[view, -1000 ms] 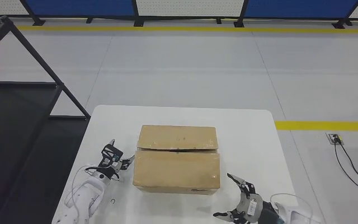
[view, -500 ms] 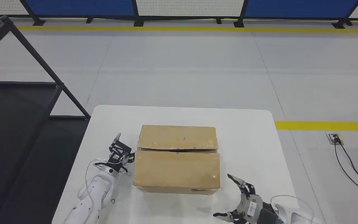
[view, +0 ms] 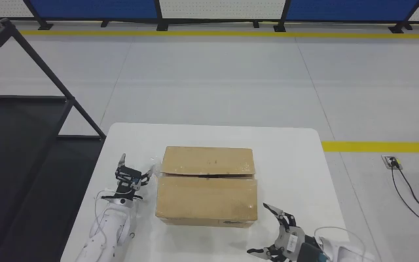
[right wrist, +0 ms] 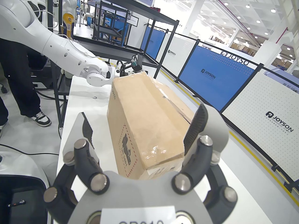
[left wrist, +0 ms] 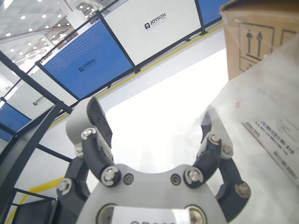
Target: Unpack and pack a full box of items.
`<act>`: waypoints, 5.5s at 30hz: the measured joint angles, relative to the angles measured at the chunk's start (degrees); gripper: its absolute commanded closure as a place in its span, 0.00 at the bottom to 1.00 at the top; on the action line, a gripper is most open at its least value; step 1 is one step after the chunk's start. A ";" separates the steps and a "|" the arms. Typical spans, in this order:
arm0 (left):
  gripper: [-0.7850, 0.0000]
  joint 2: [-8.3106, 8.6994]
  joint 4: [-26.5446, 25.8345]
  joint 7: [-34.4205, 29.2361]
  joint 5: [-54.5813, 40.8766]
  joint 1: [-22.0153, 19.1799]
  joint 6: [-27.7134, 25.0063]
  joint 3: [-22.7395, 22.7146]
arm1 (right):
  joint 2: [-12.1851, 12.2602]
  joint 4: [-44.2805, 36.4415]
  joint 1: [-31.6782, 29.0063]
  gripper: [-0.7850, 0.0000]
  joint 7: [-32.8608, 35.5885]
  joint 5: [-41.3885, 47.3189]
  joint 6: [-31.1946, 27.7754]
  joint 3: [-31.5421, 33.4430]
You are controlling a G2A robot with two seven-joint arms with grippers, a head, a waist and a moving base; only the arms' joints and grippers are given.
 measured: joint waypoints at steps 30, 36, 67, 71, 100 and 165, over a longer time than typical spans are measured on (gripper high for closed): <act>0.00 -0.78 -11.33 -2.66 -4.29 10.35 7.67 -5.20 | 0.58 3.35 5.13 0.00 -1.05 0.30 -2.23 -2.29; 0.00 -0.98 -12.06 -3.82 -3.83 11.34 8.03 -5.45 | 0.69 3.71 5.67 0.00 -1.13 0.27 -2.36 -2.74; 0.00 -0.48 -11.92 -4.19 5.94 15.55 -0.95 -6.66 | 1.33 4.90 6.63 0.00 -2.12 0.05 -2.52 -4.50; 0.00 -0.21 -12.57 -4.13 8.01 16.33 -2.52 -6.99 | 1.45 5.12 6.77 0.00 -2.55 -0.09 -2.53 -4.46; 0.00 1.43 -34.89 -0.58 -12.49 33.39 -16.75 -22.70 | 0.53 7.64 11.69 0.00 11.26 19.21 -0.23 -3.57; 0.00 2.49 -39.30 8.87 0.06 34.51 -36.86 -18.40 | 19.99 13.30 17.41 0.00 -8.40 21.44 -17.85 -29.29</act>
